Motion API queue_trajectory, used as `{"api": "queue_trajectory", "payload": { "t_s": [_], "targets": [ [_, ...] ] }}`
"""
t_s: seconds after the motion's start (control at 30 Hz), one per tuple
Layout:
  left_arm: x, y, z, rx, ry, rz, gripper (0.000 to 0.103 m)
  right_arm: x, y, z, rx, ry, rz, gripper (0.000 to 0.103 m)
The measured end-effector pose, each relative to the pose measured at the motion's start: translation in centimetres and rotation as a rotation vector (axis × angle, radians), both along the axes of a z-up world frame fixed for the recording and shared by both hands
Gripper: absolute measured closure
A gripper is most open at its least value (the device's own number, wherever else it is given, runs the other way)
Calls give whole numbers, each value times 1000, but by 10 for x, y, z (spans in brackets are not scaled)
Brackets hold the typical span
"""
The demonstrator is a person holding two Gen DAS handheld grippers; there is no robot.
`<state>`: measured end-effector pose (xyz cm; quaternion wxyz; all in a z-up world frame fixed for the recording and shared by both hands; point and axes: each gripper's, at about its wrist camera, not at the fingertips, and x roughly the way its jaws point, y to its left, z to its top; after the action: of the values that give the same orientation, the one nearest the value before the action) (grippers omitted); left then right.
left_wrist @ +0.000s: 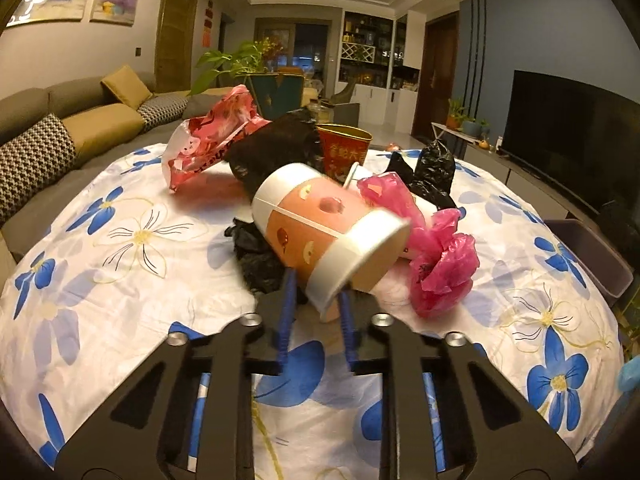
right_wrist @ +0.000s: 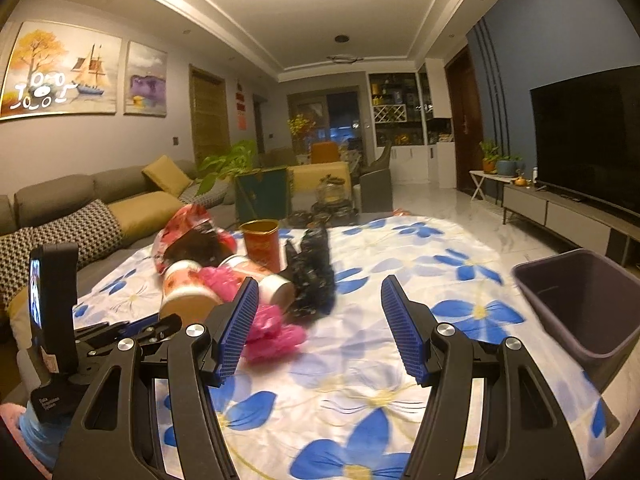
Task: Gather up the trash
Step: 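Grasp the orange-white paper cup rim with the left tool while the right tool grasps a pink bag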
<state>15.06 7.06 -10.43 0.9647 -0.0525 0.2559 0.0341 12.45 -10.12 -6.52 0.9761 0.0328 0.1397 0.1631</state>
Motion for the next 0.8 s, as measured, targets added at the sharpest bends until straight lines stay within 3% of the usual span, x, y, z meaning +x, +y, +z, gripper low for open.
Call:
{"api": "queue_trajectory", "payload": {
  "t_s": [0.1, 0.47, 0.8],
  "targets": [
    [-4, 5, 2, -2, -21, 0, 101, 4, 13, -4, -8, 12, 23, 40],
    [-39, 30, 24, -38, -139, 7, 101, 23, 53, -21, -56, 72, 86, 50],
    [-45, 51, 28, -91, -152, 38, 101, 48, 69, -31, -101, 164, 91, 62]
  ]
}}
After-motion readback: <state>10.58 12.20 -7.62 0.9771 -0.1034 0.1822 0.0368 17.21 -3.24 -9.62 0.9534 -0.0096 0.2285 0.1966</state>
